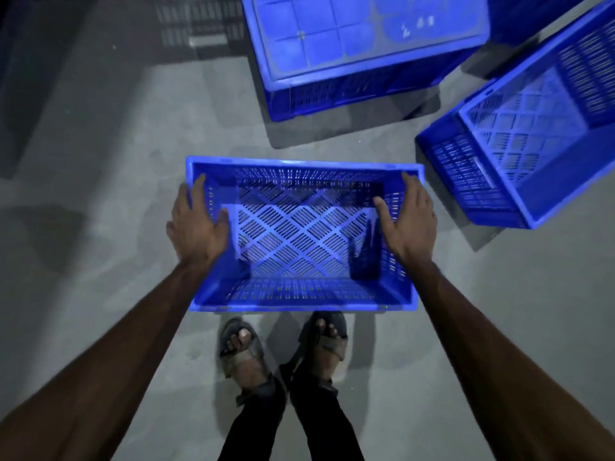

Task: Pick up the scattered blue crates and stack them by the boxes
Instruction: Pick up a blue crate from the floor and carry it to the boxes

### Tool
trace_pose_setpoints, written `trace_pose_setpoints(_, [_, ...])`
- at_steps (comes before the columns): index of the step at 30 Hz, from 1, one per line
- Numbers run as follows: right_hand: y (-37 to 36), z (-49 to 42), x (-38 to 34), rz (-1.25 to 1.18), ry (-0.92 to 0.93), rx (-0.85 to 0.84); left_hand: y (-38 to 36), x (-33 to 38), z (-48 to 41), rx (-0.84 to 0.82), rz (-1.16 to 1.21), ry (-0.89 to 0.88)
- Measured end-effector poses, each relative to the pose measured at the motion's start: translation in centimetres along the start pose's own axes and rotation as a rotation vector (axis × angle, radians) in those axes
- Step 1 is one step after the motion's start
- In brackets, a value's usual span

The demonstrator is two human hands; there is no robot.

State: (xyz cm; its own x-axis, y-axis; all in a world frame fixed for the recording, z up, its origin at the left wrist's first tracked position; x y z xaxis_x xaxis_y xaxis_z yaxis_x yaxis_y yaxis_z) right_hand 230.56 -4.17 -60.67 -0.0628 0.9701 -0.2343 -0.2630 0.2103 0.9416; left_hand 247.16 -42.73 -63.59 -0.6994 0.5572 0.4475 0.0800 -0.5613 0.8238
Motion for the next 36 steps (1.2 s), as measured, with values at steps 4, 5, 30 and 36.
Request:
trace_pose_setpoints(4, [-0.9, 2.8, 5.3, -0.373, -0.264, -0.131, -0.4, -3.1, 1.2, 0.036, 0.244, 0.098])
trace_pose_setpoints(5, [-2.0, 3.1, 6.4, -0.510, -0.390, -0.188, -0.5, -3.3, 1.4, 0.047, 0.313, 0.063])
trace_pose_setpoints(30, [-7.3, 0.1, 8.9, -0.688, -0.197, -0.085, -2.8, -7.1, -0.9, -0.032, 0.728, 0.141])
trace_pose_setpoints(36, [-5.2, 2.1, 8.3, -0.680, -0.188, -0.105, 0.5, -6.5, 0.4, -0.082, 0.703, 0.159])
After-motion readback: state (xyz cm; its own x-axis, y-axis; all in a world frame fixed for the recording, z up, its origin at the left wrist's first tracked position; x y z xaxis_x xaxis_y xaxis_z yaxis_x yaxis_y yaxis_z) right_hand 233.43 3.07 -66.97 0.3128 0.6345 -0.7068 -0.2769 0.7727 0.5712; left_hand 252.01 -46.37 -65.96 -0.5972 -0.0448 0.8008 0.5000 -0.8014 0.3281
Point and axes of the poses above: each hand's wrist, its own z-axis away from the middle knuckle, its own y-axis out of the back of the hand, x = y × z, the point moved 8 cm from there along -z, towards the middle knuckle, and after that the axes turned 7 degrees about z, right-handed, at the moved point
